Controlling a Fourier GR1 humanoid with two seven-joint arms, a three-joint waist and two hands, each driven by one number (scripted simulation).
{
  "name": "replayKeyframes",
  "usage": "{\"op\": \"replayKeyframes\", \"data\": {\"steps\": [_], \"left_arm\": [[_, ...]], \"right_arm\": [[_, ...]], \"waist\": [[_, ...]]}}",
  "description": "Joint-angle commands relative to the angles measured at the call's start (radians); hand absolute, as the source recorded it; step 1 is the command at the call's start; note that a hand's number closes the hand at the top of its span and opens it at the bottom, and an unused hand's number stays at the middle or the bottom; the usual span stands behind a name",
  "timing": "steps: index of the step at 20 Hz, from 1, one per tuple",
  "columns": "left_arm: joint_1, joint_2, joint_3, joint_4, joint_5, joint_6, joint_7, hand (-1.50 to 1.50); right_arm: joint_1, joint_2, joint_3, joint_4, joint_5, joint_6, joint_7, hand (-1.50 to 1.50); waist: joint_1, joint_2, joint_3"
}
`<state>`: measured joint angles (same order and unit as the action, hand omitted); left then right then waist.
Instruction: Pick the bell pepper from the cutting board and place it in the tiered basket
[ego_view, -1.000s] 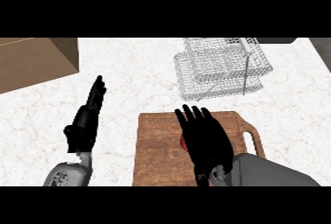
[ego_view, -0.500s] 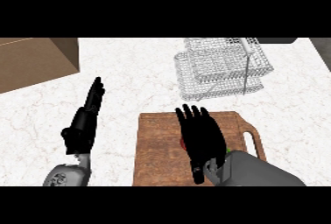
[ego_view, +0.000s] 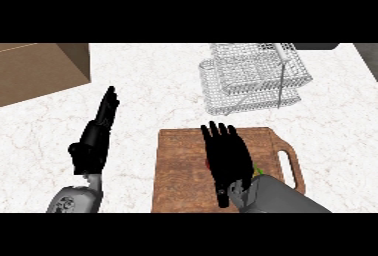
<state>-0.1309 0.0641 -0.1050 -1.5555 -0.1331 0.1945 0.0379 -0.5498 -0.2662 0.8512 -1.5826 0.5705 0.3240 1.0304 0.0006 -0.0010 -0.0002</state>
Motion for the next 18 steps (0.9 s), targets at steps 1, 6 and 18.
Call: {"op": "replayKeyframes", "data": {"steps": [1, 6, 18], "left_arm": [[-0.042, 0.0, 0.033, 0.053, 0.022, -0.02, -0.024, 0.0], [0.011, 0.013, 0.044, 0.024, 0.024, -0.032, -0.048, 0.0], [-0.028, -0.013, 0.041, 0.037, 0.002, -0.016, -0.03, 0.0]], "right_arm": [[0.045, 0.049, -0.032, 0.039, 0.08, 0.014, 0.033, -1.5], [0.079, 0.112, -0.057, 0.102, 0.196, -0.049, -0.034, -1.5], [0.012, 0.193, -0.064, 0.269, 0.342, 0.085, -0.124, 1.5]], "waist": [[-0.001, 0.001, 0.0], [0.003, 0.001, 0.0], [0.005, 0.002, 0.0]]}}
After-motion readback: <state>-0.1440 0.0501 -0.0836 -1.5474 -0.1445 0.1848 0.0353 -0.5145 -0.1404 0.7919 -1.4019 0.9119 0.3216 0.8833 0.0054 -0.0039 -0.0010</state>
